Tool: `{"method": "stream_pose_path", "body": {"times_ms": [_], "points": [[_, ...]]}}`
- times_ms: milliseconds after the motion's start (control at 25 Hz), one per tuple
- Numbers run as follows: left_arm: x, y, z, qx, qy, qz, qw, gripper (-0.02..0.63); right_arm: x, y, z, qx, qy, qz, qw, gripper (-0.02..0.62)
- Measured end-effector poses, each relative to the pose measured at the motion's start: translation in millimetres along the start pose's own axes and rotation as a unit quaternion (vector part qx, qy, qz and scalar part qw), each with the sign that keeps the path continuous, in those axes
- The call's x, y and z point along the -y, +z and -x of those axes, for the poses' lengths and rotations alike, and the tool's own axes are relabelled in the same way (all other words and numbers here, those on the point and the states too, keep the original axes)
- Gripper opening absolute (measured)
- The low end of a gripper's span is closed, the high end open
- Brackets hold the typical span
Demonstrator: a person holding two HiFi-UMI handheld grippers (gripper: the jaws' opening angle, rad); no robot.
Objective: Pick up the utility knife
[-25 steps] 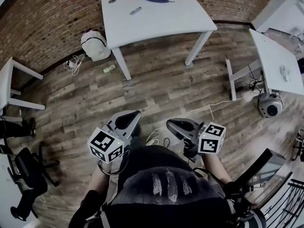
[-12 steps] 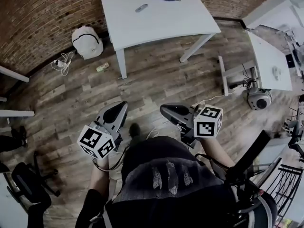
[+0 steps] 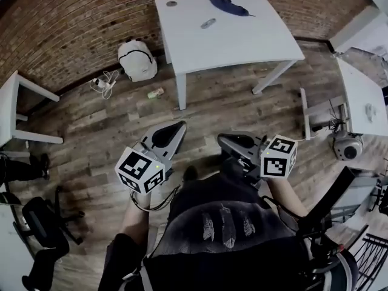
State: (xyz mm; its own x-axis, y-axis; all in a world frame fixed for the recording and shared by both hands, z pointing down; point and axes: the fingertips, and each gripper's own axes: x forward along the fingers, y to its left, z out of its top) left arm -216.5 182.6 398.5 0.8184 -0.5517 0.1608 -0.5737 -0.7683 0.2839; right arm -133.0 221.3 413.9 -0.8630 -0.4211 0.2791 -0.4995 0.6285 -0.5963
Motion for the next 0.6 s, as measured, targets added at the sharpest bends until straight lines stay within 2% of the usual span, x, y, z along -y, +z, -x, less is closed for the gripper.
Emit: {"method": "stream_pose_path", "body": {"times_ms": [120, 320, 480, 600], "points": [[-15, 14, -8, 0.006, 0.016, -0.015, 0.9997, -0.005, 3, 7, -20, -0.024, 0.033, 0.041, 0.998, 0.000], [-32, 36, -37, 0.002, 0.047, -0.021, 0.9987, -0.005, 32, 38, -29, -0.034, 0.055, 0.085, 0.994, 0.000], [-33, 56, -84, 0.003, 0.042, -0.006, 0.9991, -0.005, 69, 76, -10, -0.013, 0.072, 0.082, 0.994, 0.000], [-26, 70, -129, -0.014, 0.037, -0.012, 0.9991, -0.005, 97, 97, 14, -0.001, 0.092, 0.053, 0.994, 0.000]]}}
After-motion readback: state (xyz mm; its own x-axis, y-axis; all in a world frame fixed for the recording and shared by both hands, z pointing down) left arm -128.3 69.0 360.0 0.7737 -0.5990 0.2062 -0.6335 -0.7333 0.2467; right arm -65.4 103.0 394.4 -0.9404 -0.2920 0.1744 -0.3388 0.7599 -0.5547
